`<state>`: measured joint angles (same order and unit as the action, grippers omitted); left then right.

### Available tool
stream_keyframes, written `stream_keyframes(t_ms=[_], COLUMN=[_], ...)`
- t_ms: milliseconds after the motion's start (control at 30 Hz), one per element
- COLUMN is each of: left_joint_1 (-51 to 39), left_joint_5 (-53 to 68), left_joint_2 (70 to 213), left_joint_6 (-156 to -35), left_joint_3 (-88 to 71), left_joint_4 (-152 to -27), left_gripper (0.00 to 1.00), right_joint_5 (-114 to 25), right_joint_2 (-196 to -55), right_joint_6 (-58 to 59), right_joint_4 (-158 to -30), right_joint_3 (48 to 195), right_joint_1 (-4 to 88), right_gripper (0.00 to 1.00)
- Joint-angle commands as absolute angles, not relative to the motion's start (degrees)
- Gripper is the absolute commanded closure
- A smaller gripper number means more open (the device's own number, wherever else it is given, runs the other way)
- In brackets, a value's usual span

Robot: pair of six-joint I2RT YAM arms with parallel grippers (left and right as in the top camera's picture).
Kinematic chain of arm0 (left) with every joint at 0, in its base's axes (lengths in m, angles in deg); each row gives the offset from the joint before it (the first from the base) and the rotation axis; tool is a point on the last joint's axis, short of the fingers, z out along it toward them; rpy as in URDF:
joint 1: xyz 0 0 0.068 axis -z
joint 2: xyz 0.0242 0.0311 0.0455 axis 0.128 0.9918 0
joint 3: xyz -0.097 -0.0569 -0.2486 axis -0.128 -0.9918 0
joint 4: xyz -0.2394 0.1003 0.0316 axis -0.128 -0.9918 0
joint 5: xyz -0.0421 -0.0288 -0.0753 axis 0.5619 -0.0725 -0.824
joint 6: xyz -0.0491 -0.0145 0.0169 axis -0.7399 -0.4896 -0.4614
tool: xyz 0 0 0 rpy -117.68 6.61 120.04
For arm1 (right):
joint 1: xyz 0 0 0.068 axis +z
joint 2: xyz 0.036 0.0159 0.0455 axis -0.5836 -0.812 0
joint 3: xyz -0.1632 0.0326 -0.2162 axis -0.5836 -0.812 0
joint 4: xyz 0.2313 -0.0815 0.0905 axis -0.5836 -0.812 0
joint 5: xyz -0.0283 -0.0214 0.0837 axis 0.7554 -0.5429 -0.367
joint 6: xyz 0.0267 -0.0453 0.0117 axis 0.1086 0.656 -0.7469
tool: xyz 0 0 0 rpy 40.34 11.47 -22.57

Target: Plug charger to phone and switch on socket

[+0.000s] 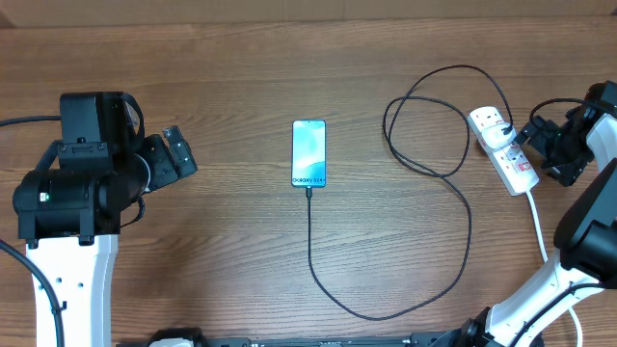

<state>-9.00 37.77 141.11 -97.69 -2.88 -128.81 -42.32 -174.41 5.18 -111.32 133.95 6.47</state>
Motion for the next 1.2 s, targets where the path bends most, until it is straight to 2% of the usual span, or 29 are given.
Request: stream_keyframes(t_ms=[0,1167], left_joint_1=[-9.27,-9.27], left_joint_5=[37.34,37.34], left_joint_2=[141.3,141.3], left_joint_6=[-96.68,-96.68], left_joint_3=[-2.64,-2.64], left_joint_4=[-128.94,-128.94], left_gripper=[0.0,0.0], right_joint_5=[-45.3,-45.71], right_joint_2=[-174.69,-174.69], right_joint_6=[6.53,5.94], right_joint_4=[-112.69,-114.75], right_joint_3=[133.38,133.18], right_joint_1=[8.37,8.39], right_gripper=[0.0,0.0])
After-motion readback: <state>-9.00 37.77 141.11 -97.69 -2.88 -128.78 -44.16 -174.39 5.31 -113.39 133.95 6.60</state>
